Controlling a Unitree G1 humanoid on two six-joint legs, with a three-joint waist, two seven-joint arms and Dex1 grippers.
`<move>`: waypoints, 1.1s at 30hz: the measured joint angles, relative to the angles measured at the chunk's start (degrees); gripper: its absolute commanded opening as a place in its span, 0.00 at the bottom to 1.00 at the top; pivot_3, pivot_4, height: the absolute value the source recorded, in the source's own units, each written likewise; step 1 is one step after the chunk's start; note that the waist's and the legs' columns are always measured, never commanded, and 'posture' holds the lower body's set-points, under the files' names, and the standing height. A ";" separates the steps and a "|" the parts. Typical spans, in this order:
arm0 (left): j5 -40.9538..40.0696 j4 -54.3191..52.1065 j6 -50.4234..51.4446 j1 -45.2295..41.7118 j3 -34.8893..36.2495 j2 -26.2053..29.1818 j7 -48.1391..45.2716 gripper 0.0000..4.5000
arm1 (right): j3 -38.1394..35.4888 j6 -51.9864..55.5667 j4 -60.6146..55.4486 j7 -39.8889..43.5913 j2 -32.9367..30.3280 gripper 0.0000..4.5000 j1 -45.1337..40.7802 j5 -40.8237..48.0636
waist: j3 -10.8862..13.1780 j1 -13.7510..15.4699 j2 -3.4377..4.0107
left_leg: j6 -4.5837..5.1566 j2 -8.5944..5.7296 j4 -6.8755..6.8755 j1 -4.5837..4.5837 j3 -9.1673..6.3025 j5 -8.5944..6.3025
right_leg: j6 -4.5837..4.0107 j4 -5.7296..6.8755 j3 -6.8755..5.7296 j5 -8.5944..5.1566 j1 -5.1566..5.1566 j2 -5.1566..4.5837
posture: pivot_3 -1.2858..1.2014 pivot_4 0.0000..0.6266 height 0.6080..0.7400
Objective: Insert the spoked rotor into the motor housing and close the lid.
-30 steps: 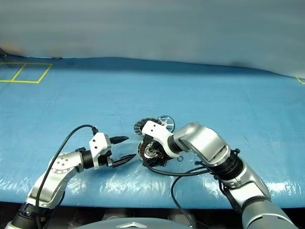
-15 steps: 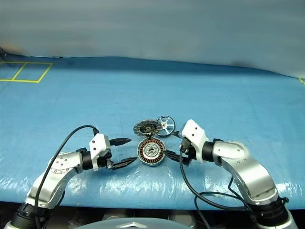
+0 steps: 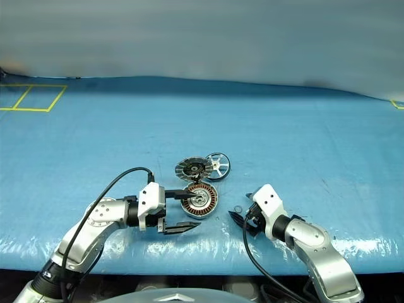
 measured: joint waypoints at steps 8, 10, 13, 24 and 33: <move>1.07 3.08 -1.94 -0.58 0.01 -0.07 -0.18 0.85 | 1.13 -1.91 2.02 -0.29 -0.24 0.90 -0.18 -1.40 | 0.00 0.10 -0.01 | 0.00 0.00 0.00 0.00 -0.01 0.00 | 0.00 -0.01 0.00 0.00 0.02 -0.01 | 0.52 0.24 1.00; 1.37 3.39 -2.13 -0.56 0.02 -0.07 -0.05 0.85 | 1.61 -2.59 2.31 -0.18 -1.16 0.90 -0.01 -2.04 | -0.01 0.15 -0.02 | 0.00 0.01 0.01 0.01 -0.01 0.00 | 0.00 -0.01 0.00 0.00 0.03 -0.01 | 0.52 0.24 1.00; 1.58 3.42 -2.28 -0.51 0.03 -0.06 0.22 0.85 | 1.70 -3.81 2.93 0.12 -1.49 0.90 0.34 -2.18 | -0.03 0.19 -0.05 | 0.00 0.01 0.01 0.02 0.00 0.00 | 0.00 -0.02 0.01 0.00 0.05 -0.02 | 0.52 0.24 1.00; 2.22 3.55 -3.73 0.53 0.13 -0.05 1.13 0.85 | 2.79 -6.52 4.07 1.47 -4.15 0.69 0.41 -3.17 | -0.07 0.35 -0.10 | 0.00 0.02 0.01 0.06 -0.01 0.00 | 0.00 -0.02 0.00 0.00 0.11 -0.04 | 0.52 0.24 1.00; 2.68 4.12 -4.73 1.05 0.13 -0.04 1.50 0.85 | 4.06 -7.63 4.18 1.97 -5.43 0.15 0.47 -3.96 | -0.16 0.52 -0.25 | 0.00 0.02 0.04 0.30 0.03 0.00 | 0.01 -0.02 0.06 0.00 0.34 -0.06 | 0.52 0.24 1.00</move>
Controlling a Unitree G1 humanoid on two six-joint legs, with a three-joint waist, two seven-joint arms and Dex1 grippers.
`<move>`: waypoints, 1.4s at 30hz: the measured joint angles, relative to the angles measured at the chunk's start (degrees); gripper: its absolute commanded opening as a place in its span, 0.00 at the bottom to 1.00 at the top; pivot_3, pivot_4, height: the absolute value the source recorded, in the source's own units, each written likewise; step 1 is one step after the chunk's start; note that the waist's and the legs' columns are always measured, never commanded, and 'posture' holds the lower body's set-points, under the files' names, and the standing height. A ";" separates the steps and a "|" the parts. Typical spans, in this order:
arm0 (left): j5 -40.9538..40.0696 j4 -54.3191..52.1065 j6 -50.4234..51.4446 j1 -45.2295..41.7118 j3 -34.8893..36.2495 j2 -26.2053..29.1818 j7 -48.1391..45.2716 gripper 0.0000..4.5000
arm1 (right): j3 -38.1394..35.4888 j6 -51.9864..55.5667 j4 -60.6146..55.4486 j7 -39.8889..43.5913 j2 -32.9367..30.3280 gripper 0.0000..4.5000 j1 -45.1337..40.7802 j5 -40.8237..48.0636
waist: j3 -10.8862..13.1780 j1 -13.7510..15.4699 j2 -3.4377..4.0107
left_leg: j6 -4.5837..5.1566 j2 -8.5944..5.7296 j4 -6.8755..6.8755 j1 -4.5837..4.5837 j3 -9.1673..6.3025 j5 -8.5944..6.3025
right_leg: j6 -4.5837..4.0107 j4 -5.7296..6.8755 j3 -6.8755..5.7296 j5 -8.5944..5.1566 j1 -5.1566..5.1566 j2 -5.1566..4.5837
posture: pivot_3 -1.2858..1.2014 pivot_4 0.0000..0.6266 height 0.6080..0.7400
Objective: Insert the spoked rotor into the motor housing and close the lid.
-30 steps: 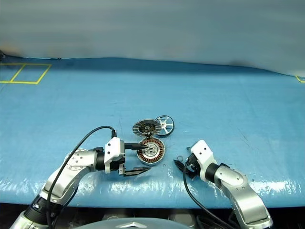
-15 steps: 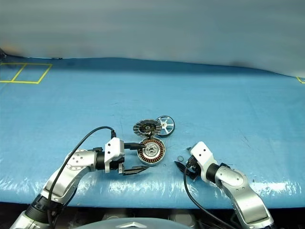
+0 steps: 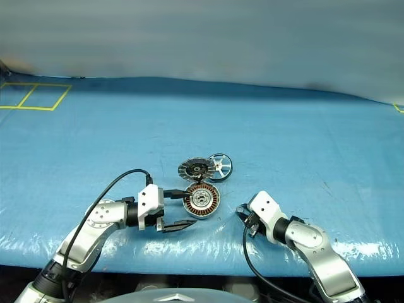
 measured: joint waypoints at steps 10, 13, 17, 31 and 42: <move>-0.05 -0.05 0.11 0.01 0.01 0.00 0.21 0.85 | -3.34 3.39 -0.40 0.42 2.09 0.15 -0.31 5.43 | 0.02 0.52 0.02 | 0.00 0.02 -0.02 -0.04 0.01 0.00 | 0.00 0.00 0.01 0.00 -0.06 0.02 | 0.52 0.24 1.00; -0.12 -0.28 0.16 0.00 0.15 -0.01 0.64 0.85 | -4.85 6.26 -3.22 0.41 4.32 0.15 -2.55 9.82 | 0.10 0.20 0.15 | 0.00 0.06 -0.04 -0.10 0.05 0.00 | 0.01 0.04 0.06 0.00 -0.19 0.07 | 0.52 0.24 1.00; -0.14 -0.24 0.08 -0.21 1.91 0.06 1.45 0.85 | -4.46 8.23 -7.50 0.49 5.41 0.15 -7.78 13.28 | 0.11 -0.10 0.16 | 0.00 0.04 -0.07 -0.27 -0.01 0.00 | 0.01 0.02 -0.01 0.01 -0.33 0.08 | 0.52 0.24 1.00; -0.45 1.36 0.10 2.82 6.59 0.67 3.32 0.85 | 11.37 9.17 -2.49 4.08 3.95 0.15 -18.71 5.52 | 0.13 -0.24 0.15 | 0.01 0.03 -0.08 -0.35 -0.04 0.00 | 0.01 -0.01 -0.05 0.02 -0.39 0.04 | 0.52 0.24 1.00; -0.06 -1.49 1.52 4.41 6.53 0.49 4.99 0.85 | 12.60 7.76 3.00 6.63 5.26 0.15 -22.53 3.86 | 0.14 -0.32 0.14 | 0.01 0.02 -0.06 -0.35 -0.04 0.00 | 0.02 0.00 -0.05 0.03 -0.38 0.04 | 0.52 0.24 1.00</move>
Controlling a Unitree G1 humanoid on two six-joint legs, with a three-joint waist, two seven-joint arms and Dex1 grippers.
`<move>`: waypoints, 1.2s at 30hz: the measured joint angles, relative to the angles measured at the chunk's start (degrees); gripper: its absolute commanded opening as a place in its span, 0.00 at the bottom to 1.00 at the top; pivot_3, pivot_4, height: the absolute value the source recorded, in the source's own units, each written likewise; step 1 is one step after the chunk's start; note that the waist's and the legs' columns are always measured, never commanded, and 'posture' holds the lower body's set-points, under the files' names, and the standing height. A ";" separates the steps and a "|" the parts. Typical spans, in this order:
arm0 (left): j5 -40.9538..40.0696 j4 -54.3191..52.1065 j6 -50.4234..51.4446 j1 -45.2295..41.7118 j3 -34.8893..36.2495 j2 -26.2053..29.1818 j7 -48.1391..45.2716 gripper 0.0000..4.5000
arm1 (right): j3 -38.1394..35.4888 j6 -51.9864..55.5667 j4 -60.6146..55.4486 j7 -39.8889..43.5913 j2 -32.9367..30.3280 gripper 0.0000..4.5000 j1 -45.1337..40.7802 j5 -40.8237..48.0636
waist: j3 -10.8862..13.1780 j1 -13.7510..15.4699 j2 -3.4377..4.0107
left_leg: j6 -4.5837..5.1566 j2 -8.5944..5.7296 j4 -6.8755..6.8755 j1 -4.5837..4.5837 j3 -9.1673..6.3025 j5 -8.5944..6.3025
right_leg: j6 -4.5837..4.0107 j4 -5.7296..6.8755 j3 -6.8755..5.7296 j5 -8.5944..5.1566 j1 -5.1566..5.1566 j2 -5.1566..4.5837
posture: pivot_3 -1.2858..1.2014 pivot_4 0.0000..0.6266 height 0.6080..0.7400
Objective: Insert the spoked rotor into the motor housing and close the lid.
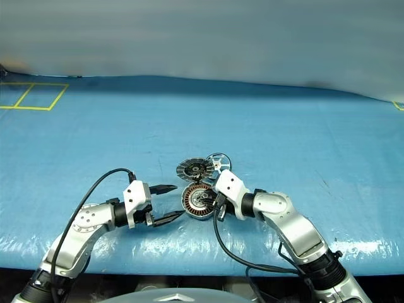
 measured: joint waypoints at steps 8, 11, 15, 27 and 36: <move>0.02 -0.09 0.34 -0.08 0.00 -0.01 0.27 0.85 | 1.57 -0.97 2.08 0.97 2.15 0.15 -1.35 -0.85 | 0.00 -0.07 0.00 | 0.00 0.00 0.01 0.01 0.00 0.00 | 0.01 0.00 0.00 0.01 0.01 0.00 | 0.52 0.24 1.00; 0.02 -0.13 0.85 -0.25 0.00 -0.02 0.34 0.85 | 1.57 -1.50 2.49 1.15 2.44 0.15 -1.35 -1.18 | 0.00 -0.09 0.00 | 0.00 0.00 0.03 0.03 0.00 0.00 | 0.01 0.03 0.00 0.01 0.02 0.01 | 0.52 0.24 1.00; 0.02 -0.30 1.04 -0.31 -0.01 -0.02 0.34 0.85 | 1.57 -2.20 2.85 1.23 2.45 0.15 -1.34 -1.63 | 0.00 -0.12 0.00 | 0.00 0.00 0.04 0.05 0.00 0.00 | 0.01 0.03 0.00 0.01 0.04 0.01 | 0.52 0.24 1.00; 0.11 -0.39 1.27 -0.41 -0.04 -0.01 0.31 0.85 | 0.29 -2.21 3.12 0.99 2.76 0.15 -1.30 -1.25 | 0.00 -0.09 0.00 | 0.00 0.00 0.03 0.00 0.00 0.00 | 0.01 0.02 0.00 0.02 0.01 -0.01 | 0.52 0.24 1.00; 0.15 -0.40 1.36 -0.44 -0.28 -0.01 0.32 0.85 | 0.24 -2.49 3.06 1.47 2.00 0.15 -1.32 -2.08 | 0.00 -0.10 0.00 | 0.00 0.00 0.03 0.02 -0.01 0.00 | 0.01 0.02 0.00 0.01 0.02 0.00 | 0.52 0.24 1.00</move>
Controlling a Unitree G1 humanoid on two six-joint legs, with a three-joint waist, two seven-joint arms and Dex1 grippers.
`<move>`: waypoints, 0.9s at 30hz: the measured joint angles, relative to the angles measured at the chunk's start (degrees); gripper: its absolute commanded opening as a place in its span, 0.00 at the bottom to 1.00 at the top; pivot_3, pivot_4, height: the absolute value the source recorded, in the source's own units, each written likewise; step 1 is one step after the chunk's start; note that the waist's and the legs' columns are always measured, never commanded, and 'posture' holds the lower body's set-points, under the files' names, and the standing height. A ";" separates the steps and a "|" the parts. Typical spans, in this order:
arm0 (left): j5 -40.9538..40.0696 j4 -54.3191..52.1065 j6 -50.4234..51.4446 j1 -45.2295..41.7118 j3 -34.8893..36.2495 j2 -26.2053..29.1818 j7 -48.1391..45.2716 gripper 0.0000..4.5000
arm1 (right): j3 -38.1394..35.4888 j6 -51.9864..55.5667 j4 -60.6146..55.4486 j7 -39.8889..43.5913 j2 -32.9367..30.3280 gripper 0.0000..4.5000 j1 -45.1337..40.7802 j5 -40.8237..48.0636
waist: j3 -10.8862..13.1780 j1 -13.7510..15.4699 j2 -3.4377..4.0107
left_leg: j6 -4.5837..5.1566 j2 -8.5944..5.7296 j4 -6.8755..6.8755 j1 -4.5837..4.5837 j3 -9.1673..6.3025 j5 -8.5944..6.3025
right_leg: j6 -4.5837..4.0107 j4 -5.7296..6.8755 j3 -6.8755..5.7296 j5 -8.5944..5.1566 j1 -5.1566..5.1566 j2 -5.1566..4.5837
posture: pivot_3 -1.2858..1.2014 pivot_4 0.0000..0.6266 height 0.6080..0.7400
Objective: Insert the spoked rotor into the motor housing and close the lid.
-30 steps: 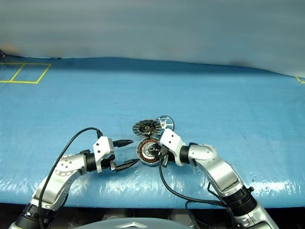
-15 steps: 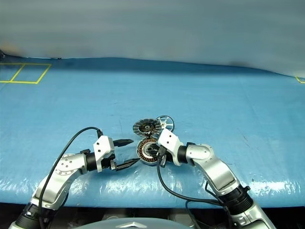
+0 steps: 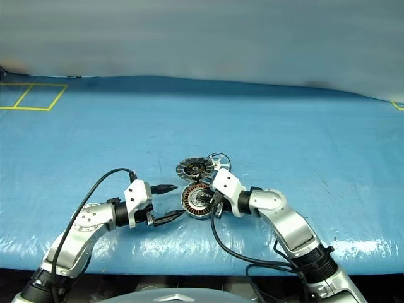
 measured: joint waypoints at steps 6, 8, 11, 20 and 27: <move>0.65 0.00 0.00 0.02 0.00 0.08 0.05 0.85 | 0.55 -0.23 0.00 0.46 0.00 0.15 -0.20 -0.46 | 0.00 -0.01 0.00 | 0.00 0.00 -0.01 0.00 0.00 0.00 | 0.00 0.00 0.00 0.00 0.00 0.00 | 0.52 0.24 1.00; 0.85 0.00 0.00 0.06 0.00 0.08 0.06 0.85 | 0.85 -0.26 -0.07 0.77 0.01 0.15 -0.25 -0.49 | 0.00 -0.01 0.00 | 0.00 0.00 0.00 0.00 0.00 0.00 | 0.00 0.00 0.00 0.00 0.00 0.00 | 0.52 0.24 1.00; 1.00 0.00 0.00 0.13 0.00 0.08 0.06 0.85 | 0.86 -0.20 -0.07 0.94 -0.01 0.15 -0.37 -0.52 | 0.00 -0.02 0.00 | 0.00 0.00 0.00 0.00 0.00 0.00 | 0.00 0.00 0.00 0.00 0.00 0.00 | 0.52 0.24 1.00; 1.09 0.00 -0.01 0.28 0.00 0.04 0.22 0.85 | 1.22 -1.30 0.18 1.23 -0.25 0.15 -0.57 -1.92 | 0.00 -0.01 0.00 | 0.00 0.00 0.01 0.01 0.00 0.00 | 0.00 0.00 0.00 0.00 0.02 0.00 | 0.52 0.24 1.00; 1.13 0.00 -0.04 0.27 -0.08 0.04 0.39 0.85 | 1.55 -2.91 0.49 1.71 -0.62 0.45 -0.90 -3.76 | 0.00 -0.01 0.00 | 0.00 0.00 -0.01 0.01 0.00 0.00 | 0.00 0.00 0.00 0.00 0.01 0.00 | 0.52 0.24 1.00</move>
